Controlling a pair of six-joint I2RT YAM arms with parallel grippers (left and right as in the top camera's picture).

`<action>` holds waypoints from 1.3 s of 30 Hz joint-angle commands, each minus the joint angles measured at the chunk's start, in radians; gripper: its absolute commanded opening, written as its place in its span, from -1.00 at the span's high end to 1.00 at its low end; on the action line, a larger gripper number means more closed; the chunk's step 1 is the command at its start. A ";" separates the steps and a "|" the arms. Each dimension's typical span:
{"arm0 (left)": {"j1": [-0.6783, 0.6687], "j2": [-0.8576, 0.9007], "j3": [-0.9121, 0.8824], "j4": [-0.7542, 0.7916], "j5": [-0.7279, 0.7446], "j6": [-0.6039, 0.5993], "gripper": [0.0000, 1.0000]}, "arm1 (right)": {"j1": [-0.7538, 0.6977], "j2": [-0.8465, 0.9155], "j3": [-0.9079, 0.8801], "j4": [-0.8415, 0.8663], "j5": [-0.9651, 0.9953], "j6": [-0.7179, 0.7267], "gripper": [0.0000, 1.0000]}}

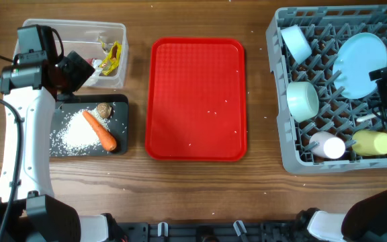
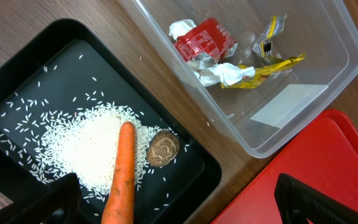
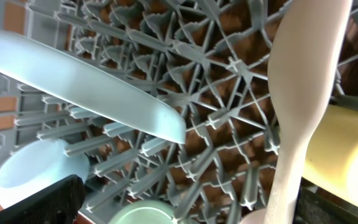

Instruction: Sort waste into correct bins and load items into the dishwasher rack

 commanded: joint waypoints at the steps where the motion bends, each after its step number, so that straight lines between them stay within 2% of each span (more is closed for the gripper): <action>1: 0.004 -0.005 0.002 0.003 -0.010 -0.013 -1.00 | -0.002 -0.007 -0.006 -0.026 0.050 -0.027 -1.00; 6: 0.004 -0.005 0.002 0.003 -0.010 -0.013 -1.00 | -0.002 0.003 -0.014 -0.011 0.143 0.074 -1.00; 17: 0.004 -0.005 0.002 0.003 -0.010 -0.013 -1.00 | -0.002 0.184 -0.014 0.095 0.172 0.072 -0.99; 27: 0.004 -0.005 0.002 0.003 -0.010 -0.013 -1.00 | -0.002 0.192 -0.014 0.130 0.248 0.072 -0.99; 39: 0.004 -0.005 0.002 0.003 -0.010 -0.013 -1.00 | -0.002 0.231 -0.014 0.208 0.251 0.072 -0.99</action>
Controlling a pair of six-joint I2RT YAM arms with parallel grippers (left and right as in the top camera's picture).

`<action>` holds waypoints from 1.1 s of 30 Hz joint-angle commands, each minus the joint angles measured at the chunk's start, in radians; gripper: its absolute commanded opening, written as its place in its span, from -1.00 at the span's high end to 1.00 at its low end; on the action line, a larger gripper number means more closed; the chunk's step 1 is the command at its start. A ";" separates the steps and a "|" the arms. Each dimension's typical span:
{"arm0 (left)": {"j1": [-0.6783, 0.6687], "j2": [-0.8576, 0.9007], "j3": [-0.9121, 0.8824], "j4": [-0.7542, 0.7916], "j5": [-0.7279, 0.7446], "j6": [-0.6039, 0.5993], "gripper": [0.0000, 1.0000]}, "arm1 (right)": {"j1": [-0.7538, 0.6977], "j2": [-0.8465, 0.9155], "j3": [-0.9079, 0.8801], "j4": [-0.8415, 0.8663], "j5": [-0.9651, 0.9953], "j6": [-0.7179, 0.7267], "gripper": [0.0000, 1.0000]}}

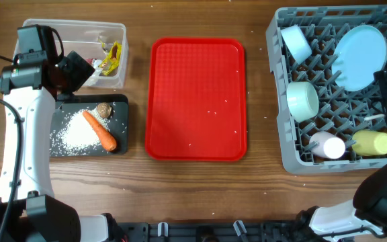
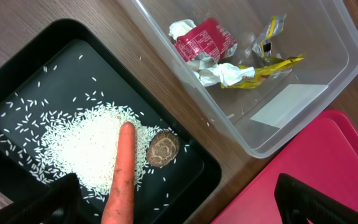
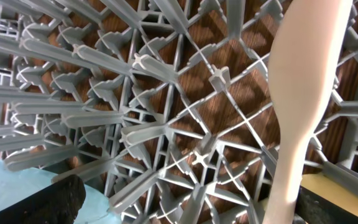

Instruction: Sort waste into correct bins and load items into the dishwasher rack

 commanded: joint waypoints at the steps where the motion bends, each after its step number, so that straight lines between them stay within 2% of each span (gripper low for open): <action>1: 0.004 -0.005 0.002 0.002 -0.010 -0.013 -1.00 | -0.002 0.051 -0.007 0.011 0.039 0.014 -0.99; 9: 0.004 -0.005 0.002 0.002 -0.010 -0.013 -1.00 | -0.002 0.078 -0.007 -0.005 0.051 0.011 -0.99; 13: 0.004 -0.005 0.002 0.002 -0.010 -0.013 -1.00 | -0.002 0.024 0.002 -0.012 0.000 -0.032 -0.99; 17: 0.004 -0.005 0.002 0.002 -0.010 -0.013 -1.00 | -0.002 -0.137 0.037 -0.055 -0.164 -0.068 -0.99; 19: 0.004 -0.005 0.002 0.002 -0.010 -0.013 -1.00 | -0.002 -0.315 0.040 -0.063 -0.298 -0.068 -0.99; 22: 0.004 -0.005 0.002 0.002 -0.010 -0.013 -1.00 | -0.002 -0.538 0.040 -0.135 -0.389 -0.063 -0.99; 24: 0.004 -0.005 0.002 0.002 -0.010 -0.013 -1.00 | -0.002 -0.684 0.040 -0.204 -0.399 -0.016 -1.00; 27: 0.004 -0.005 0.002 0.002 -0.010 -0.013 -1.00 | -0.002 -0.873 0.040 -0.216 -0.399 0.094 -0.99; 32: 0.004 -0.005 0.002 0.002 -0.010 -0.013 -1.00 | 0.009 -1.012 0.040 -0.233 -0.397 0.413 -0.99; 33: 0.004 -0.005 0.002 0.002 -0.010 -0.013 -1.00 | 0.092 -1.009 0.040 -0.253 -0.378 0.559 -0.99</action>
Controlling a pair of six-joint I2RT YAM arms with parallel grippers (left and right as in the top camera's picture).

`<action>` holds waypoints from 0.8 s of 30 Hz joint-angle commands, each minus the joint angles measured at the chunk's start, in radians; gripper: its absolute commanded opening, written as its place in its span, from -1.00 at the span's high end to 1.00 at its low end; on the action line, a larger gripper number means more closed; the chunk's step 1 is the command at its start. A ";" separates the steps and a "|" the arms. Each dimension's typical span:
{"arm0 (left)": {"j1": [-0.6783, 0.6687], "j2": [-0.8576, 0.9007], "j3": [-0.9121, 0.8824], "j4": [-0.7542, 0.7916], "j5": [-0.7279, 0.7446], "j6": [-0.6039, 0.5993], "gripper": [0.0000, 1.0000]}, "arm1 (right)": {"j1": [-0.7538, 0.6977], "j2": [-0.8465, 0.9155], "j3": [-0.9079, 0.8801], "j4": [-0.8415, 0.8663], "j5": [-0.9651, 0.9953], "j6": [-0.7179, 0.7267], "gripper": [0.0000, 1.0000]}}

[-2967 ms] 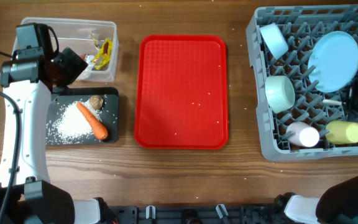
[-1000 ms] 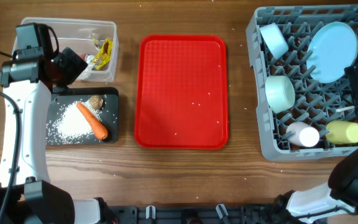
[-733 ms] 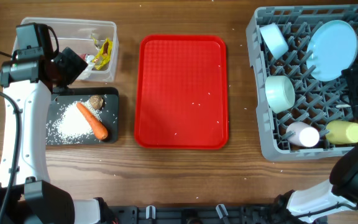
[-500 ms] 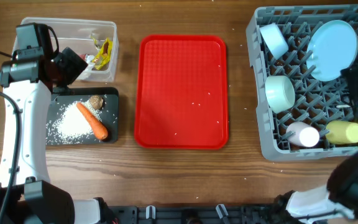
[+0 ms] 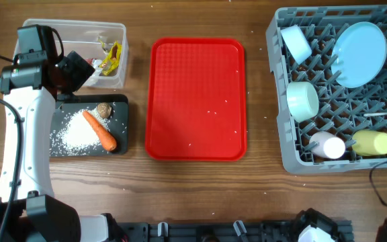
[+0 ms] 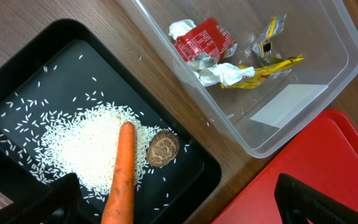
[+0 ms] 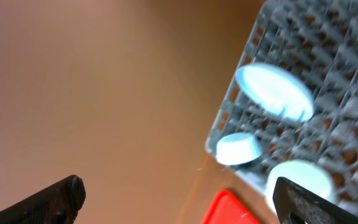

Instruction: Sort waste into correct bins and load items into the dishwasher rack

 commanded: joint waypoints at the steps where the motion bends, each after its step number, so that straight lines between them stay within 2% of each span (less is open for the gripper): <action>1: 0.004 -0.005 0.002 0.003 -0.010 -0.013 -1.00 | 0.162 0.002 0.000 -0.040 0.003 0.411 -0.99; 3: 0.004 -0.005 0.002 0.003 -0.010 -0.013 -1.00 | 0.252 0.010 -0.008 -0.088 0.003 0.698 -0.99; 5: 0.004 -0.005 0.002 0.003 -0.010 -0.013 -1.00 | 0.276 0.023 -0.010 -0.158 0.003 1.014 -0.99; 6: 0.004 -0.005 0.002 0.003 -0.010 -0.013 -1.00 | 0.275 0.024 -0.023 -0.166 0.012 1.037 -0.99; 11: 0.004 -0.005 0.002 0.003 -0.010 -0.013 -1.00 | 0.277 -0.051 -0.099 -0.210 0.011 1.037 -0.99; 16: 0.004 -0.005 0.002 0.003 -0.010 -0.013 -1.00 | 0.284 -0.288 -0.354 -0.188 0.011 1.037 -0.99; 20: 0.004 -0.005 0.002 0.003 -0.010 -0.013 -1.00 | 0.376 -0.480 -0.542 -0.221 0.040 1.034 -0.99; 22: 0.004 -0.005 0.002 0.003 -0.010 -0.013 -1.00 | 0.401 -0.536 -0.619 -0.218 0.040 0.975 -0.99; 24: 0.004 -0.005 0.002 0.003 -0.010 -0.013 -1.00 | 0.420 -0.581 -0.691 -0.158 0.041 0.820 -1.00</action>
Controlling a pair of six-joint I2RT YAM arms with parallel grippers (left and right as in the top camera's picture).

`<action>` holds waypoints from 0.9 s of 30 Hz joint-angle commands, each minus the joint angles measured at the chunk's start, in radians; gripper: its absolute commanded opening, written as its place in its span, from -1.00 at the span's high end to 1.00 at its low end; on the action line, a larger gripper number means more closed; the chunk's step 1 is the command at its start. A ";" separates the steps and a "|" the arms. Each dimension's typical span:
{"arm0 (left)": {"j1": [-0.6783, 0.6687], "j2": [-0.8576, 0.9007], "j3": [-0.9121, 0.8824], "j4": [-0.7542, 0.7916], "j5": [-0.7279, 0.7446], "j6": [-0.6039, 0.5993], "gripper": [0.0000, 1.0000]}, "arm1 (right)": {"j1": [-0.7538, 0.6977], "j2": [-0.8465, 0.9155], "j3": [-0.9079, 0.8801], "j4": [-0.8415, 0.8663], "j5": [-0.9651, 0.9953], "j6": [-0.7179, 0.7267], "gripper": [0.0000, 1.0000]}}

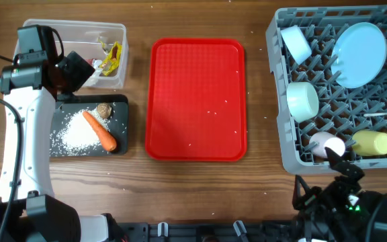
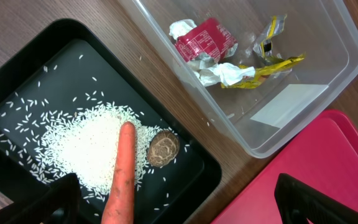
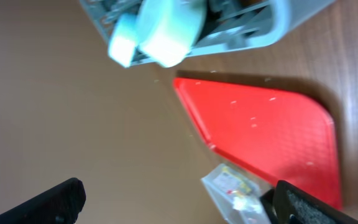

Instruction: Sort waste into correct bins and load items into the dishwasher rack

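Note:
The grey dishwasher rack (image 1: 282,151) at the right holds a light blue plate (image 1: 359,45), two cups (image 1: 302,101), a white bottle (image 1: 326,144), a yellow bottle (image 1: 372,142) and a white spoon (image 1: 385,115). The black tray (image 2: 185,171) carries rice, a carrot (image 2: 120,177) and a mushroom (image 2: 163,149). Wrappers (image 2: 229,56) lie in the clear bin (image 2: 347,62). My left gripper (image 2: 182,205) hangs open and empty over the black tray's corner. My right gripper (image 3: 173,208) is open and empty, its arm (image 1: 345,202) folded low in front of the rack.
The red tray (image 1: 197,97) lies in the middle of the wooden table with only a few crumbs on it. The right wrist view is blurred and tilted, showing the rack (image 3: 241,25) above and the red tray (image 3: 272,130) below it.
My right arm has gone from the right edge of the table to the front right corner, below the rack. Its wrist view has swung round. The left arm has not moved.
My right gripper first hung over the rack beside the blue plate, the white spoon close between its fingers. Then it was further right with the spoon lying in the rack. It then left the rack, and now sits folded in front. The left arm stayed put.

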 commanded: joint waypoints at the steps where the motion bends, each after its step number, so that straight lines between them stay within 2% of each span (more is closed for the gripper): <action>1: 0.004 -0.005 0.002 0.003 -0.009 -0.013 -1.00 | 0.033 -0.068 -0.087 0.101 0.023 -0.165 -1.00; 3: 0.004 -0.005 0.002 0.003 -0.009 -0.013 -1.00 | 0.058 -0.095 -0.105 0.165 0.074 -0.325 -0.99; 6: 0.004 -0.005 0.002 0.003 -0.009 -0.013 -1.00 | 0.094 -0.137 -0.117 0.323 0.113 -0.751 -1.00; 8: 0.004 -0.005 0.002 0.003 -0.009 -0.013 -1.00 | 0.109 -0.140 -0.135 0.443 0.060 -1.041 -0.99; 12: 0.004 -0.005 0.002 0.003 -0.009 -0.013 -1.00 | 0.116 -0.140 -0.174 0.496 0.052 -1.210 -1.00; 14: 0.004 -0.005 0.002 0.003 -0.009 -0.013 -1.00 | 0.117 -0.140 -0.234 0.563 0.051 -1.360 -0.99; 15: 0.004 -0.005 0.002 0.003 -0.009 -0.013 -1.00 | 0.143 -0.145 -0.315 0.715 -0.025 -1.624 -0.99; 16: 0.004 -0.005 0.002 0.003 -0.009 -0.013 -1.00 | 0.153 -0.149 -0.345 0.769 -0.098 -1.765 -0.99; 17: 0.004 -0.005 0.002 0.003 -0.009 -0.013 -1.00 | 0.162 -0.158 -0.401 0.829 -0.253 -2.029 -1.00; 18: 0.004 -0.005 0.002 0.003 -0.009 -0.013 -1.00 | 0.163 -0.167 -0.437 0.845 -0.310 -2.131 -0.99; 23: 0.004 -0.005 0.002 0.003 -0.009 -0.013 -1.00 | 0.163 -0.171 -0.600 0.922 -0.252 -2.150 -1.00; 27: 0.004 -0.005 0.002 0.003 -0.009 -0.013 -1.00 | 0.163 -0.171 -0.645 0.940 -0.039 -1.972 -0.99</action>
